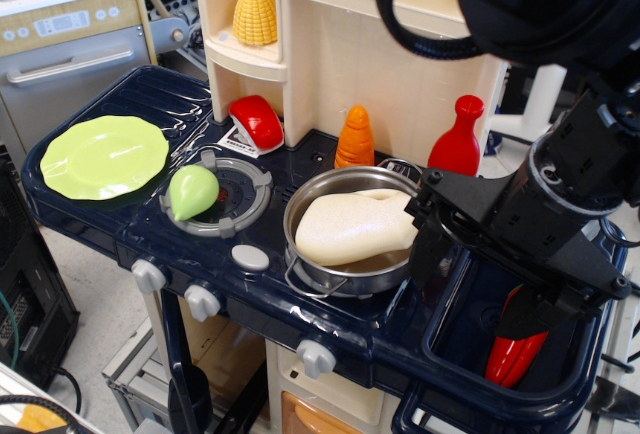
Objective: Put pear on plate
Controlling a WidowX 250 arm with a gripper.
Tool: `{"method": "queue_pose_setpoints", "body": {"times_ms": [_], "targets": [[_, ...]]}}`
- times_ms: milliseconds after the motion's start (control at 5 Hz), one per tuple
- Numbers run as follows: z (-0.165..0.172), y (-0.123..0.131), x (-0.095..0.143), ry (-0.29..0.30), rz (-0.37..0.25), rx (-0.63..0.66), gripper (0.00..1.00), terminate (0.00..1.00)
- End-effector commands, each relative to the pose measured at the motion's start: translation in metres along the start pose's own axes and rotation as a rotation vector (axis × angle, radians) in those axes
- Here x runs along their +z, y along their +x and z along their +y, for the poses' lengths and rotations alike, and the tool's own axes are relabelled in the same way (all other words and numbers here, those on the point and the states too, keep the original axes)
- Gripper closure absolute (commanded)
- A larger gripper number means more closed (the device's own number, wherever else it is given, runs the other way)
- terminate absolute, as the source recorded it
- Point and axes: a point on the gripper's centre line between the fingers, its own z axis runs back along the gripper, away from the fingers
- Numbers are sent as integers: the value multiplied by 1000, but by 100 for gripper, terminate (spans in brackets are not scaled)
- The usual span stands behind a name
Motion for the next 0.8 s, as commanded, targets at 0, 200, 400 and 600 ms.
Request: {"method": "queue_pose_setpoints", "body": {"times_ms": [0, 200, 400, 600], "targets": [[0, 0, 0, 0, 0, 0, 0, 0], [31, 2, 0, -30, 0, 48, 0, 0], [80, 12, 11, 30, 37, -1, 0, 0], [125, 14, 11, 93, 53, -65, 0, 0]]}}
